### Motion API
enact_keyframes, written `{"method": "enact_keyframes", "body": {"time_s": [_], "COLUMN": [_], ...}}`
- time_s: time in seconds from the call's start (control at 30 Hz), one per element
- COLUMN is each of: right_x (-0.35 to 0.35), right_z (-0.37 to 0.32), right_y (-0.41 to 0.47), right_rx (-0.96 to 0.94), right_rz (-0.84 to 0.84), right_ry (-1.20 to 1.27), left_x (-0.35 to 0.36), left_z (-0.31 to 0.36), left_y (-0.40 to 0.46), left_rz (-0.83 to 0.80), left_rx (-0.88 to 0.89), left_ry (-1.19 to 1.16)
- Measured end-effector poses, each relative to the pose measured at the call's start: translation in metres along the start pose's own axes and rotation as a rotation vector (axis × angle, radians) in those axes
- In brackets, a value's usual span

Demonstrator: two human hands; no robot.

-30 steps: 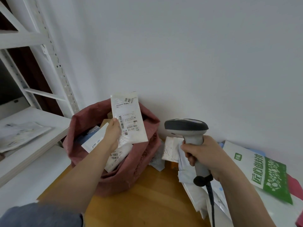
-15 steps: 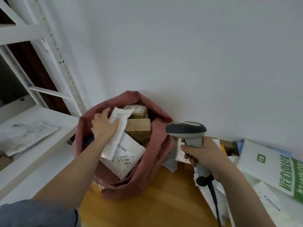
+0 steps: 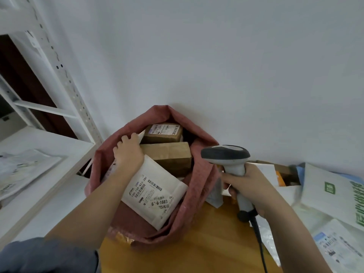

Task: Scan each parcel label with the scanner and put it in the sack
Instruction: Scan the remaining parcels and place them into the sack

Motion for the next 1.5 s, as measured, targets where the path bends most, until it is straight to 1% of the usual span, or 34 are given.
{"method": "enact_keyframes", "body": {"time_s": [0.07, 0.17, 0.3, 0.47, 0.57, 0.67, 0.7, 0.77, 0.8, 0.83, 0.87, 0.93, 1.07, 1.17, 1.27, 1.37, 1.4, 1.5], "right_x": [0.002, -0.006, -0.031, -0.070, -0.096, -0.120, -0.128, -0.144, -0.151, -0.157, -0.163, -0.175, -0.194, -0.204, -0.211, -0.212, -0.212, -0.211], "right_z": [0.002, 0.007, 0.021, 0.045, 0.060, 0.078, 0.084, 0.098, 0.105, 0.112, 0.119, 0.130, 0.148, 0.156, 0.159, 0.156, 0.154, 0.146], "right_y": [0.001, 0.002, 0.001, 0.005, 0.009, 0.013, 0.015, 0.018, 0.020, 0.022, 0.023, 0.027, 0.033, 0.036, 0.037, 0.036, 0.036, 0.032], "right_rx": [0.014, 0.032, 0.057, 0.071, 0.086, 0.106, 0.116, 0.139, 0.149, 0.156, 0.163, 0.182, 0.210, 0.223, 0.221, 0.215, 0.210, 0.181], "right_rz": [0.007, 0.035, 0.092, 0.193, 0.202, 0.202, 0.200, 0.187, 0.177, 0.164, 0.151, 0.127, 0.087, 0.082, 0.090, 0.130, 0.155, 0.253], "right_ry": [-0.007, 0.007, 0.065, 0.092, 0.122, 0.121, 0.121, 0.138, 0.150, 0.159, 0.164, 0.172, 0.188, 0.200, 0.218, 0.256, 0.271, 0.339], "left_x": [0.004, 0.009, 0.014, 0.022, 0.038, 0.068, 0.081, 0.110, 0.126, 0.142, 0.155, 0.174, 0.197, 0.201, 0.195, 0.176, 0.167, 0.136], "left_z": [0.007, 0.032, 0.079, 0.137, 0.168, 0.197, 0.205, 0.218, 0.222, 0.226, 0.227, 0.229, 0.224, 0.218, 0.220, 0.231, 0.237, 0.252], "left_y": [-0.002, -0.010, -0.034, -0.077, -0.107, -0.135, -0.143, -0.159, -0.166, -0.171, -0.176, -0.181, -0.187, -0.190, -0.189, -0.184, -0.181, -0.170], "left_rz": [0.035, 0.054, 0.007, -0.050, -0.137, -0.330, -0.421, -0.630, -0.709, -0.748, -0.758, -0.746, -0.840, -0.911, -0.916, -1.022, -1.027, -0.932], "left_rx": [0.060, 0.205, 0.368, 0.634, 0.728, 0.755, 0.721, 0.569, 0.484, 0.410, 0.337, 0.165, -0.174, -0.356, -0.421, -0.434, -0.424, -0.346], "left_ry": [-0.056, -0.144, -0.340, -0.558, -0.581, -0.536, -0.514, -0.445, -0.384, -0.314, -0.255, -0.221, -0.323, -0.409, -0.478, -0.740, -0.810, -0.990]}}
Point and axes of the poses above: each hand's wrist, its own y-axis towards the middle knuckle, its own x-axis out of the palm, z = x × y, the point moved 1 cm from there along y, towards the middle knuckle, and after that the axes turned 13 degrees about -x, right-handed, at the moved point
